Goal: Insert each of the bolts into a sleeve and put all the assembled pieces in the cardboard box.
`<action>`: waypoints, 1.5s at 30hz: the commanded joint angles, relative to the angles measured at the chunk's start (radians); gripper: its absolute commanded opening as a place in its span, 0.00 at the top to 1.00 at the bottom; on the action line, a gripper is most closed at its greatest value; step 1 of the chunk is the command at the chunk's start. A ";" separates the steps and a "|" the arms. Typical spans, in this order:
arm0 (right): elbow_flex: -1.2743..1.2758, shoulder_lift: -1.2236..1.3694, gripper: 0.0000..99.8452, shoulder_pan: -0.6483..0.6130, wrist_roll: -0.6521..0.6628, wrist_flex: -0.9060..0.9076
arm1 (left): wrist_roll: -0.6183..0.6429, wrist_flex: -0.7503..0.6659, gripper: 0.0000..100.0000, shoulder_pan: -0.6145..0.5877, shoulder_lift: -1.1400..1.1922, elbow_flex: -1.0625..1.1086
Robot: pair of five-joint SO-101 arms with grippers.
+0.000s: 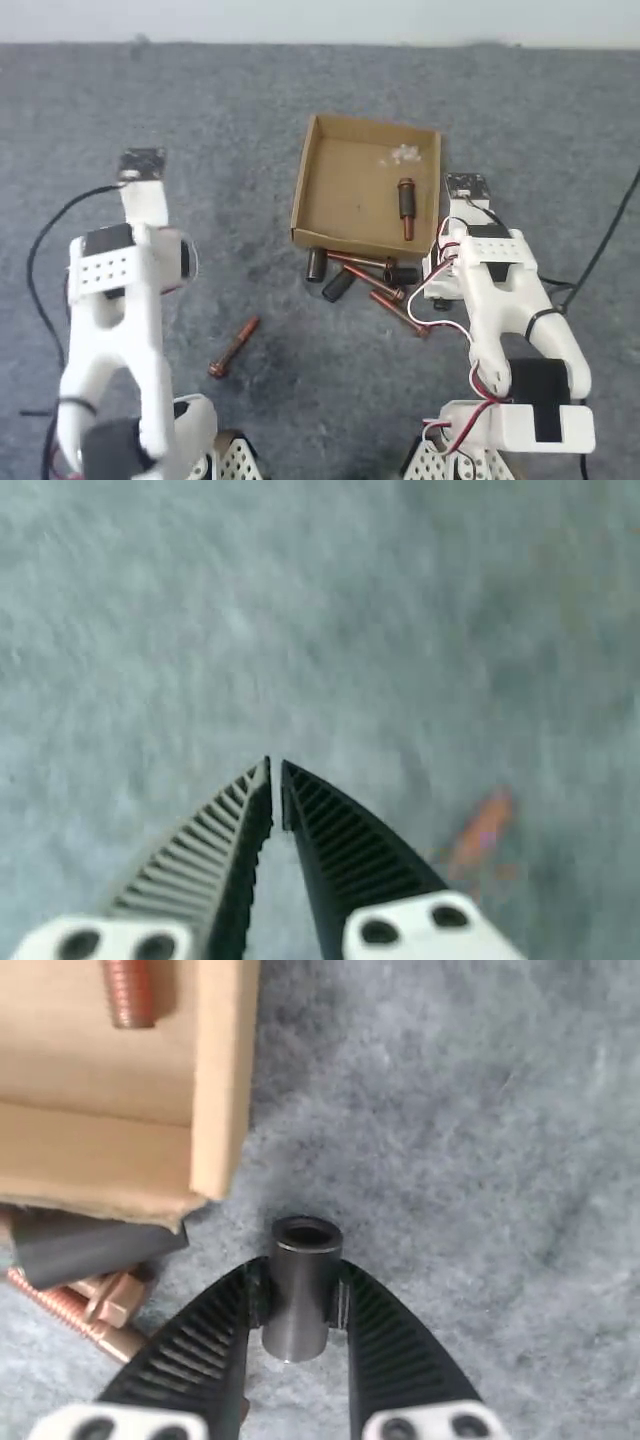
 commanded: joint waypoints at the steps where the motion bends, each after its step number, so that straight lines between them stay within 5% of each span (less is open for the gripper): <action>1: -0.003 -0.048 0.99 0.013 0.018 -0.022 | -0.143 0.241 0.99 0.060 -0.209 0.027; 9: 0.000 -0.048 0.99 0.013 0.018 -0.022 | -0.178 0.222 0.99 0.137 -0.258 0.119; 15: 0.000 -0.048 0.99 0.013 0.018 -0.024 | -0.181 0.287 0.99 0.249 0.060 0.004; 19: 0.000 -0.048 0.99 0.013 0.018 -0.027 | -0.295 0.351 0.99 0.273 0.215 -0.068; 27: 0.000 -0.048 0.99 0.013 0.037 -0.028 | -0.304 0.341 0.93 0.338 0.026 0.015; 31: 0.000 -0.048 0.99 0.013 0.037 -0.028 | -0.305 0.285 0.84 0.358 -0.051 0.073; 45: 0.000 -0.048 0.99 0.013 0.038 -0.028 | -0.210 -0.115 0.83 0.385 0.252 0.127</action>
